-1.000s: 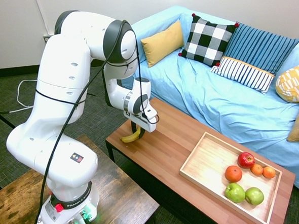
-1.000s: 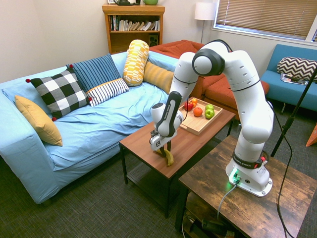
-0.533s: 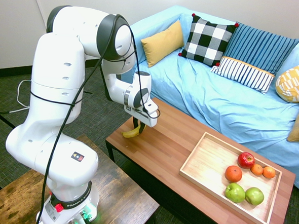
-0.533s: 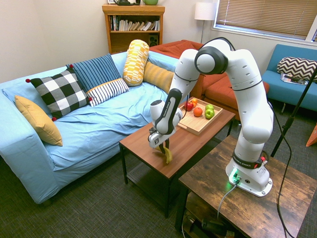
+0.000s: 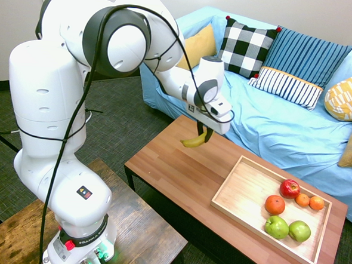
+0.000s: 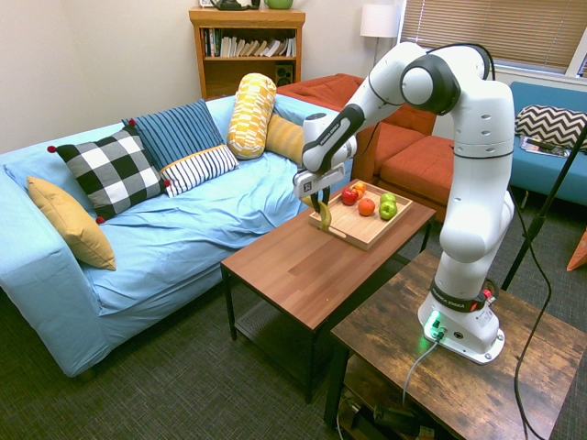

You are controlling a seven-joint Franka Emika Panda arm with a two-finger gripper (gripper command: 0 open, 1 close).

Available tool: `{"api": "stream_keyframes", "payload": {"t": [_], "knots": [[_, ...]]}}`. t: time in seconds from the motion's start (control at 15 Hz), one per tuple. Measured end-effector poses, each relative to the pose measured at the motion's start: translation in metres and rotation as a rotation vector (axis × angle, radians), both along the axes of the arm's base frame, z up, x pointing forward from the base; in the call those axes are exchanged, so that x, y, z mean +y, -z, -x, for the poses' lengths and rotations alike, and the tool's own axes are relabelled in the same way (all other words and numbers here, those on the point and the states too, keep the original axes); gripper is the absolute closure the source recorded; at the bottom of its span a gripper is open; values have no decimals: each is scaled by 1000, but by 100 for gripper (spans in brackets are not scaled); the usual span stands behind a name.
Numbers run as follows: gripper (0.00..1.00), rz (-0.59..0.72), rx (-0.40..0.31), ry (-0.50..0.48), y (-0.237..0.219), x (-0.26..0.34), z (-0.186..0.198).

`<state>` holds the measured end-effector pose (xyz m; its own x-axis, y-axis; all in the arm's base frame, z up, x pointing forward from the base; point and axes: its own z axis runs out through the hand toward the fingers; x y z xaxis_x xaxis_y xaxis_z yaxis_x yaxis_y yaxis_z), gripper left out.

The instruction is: Put banana in the tray

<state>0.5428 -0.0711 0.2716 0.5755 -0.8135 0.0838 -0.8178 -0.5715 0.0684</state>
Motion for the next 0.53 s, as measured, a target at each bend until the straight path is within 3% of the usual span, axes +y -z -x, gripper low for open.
{"api": "stream_keyframes", "payload": {"t": [0.2,0.53], "knots": [[100,21,-4,69,3,-81,-5],[100,45,8,148,49,-174,-18]]}}
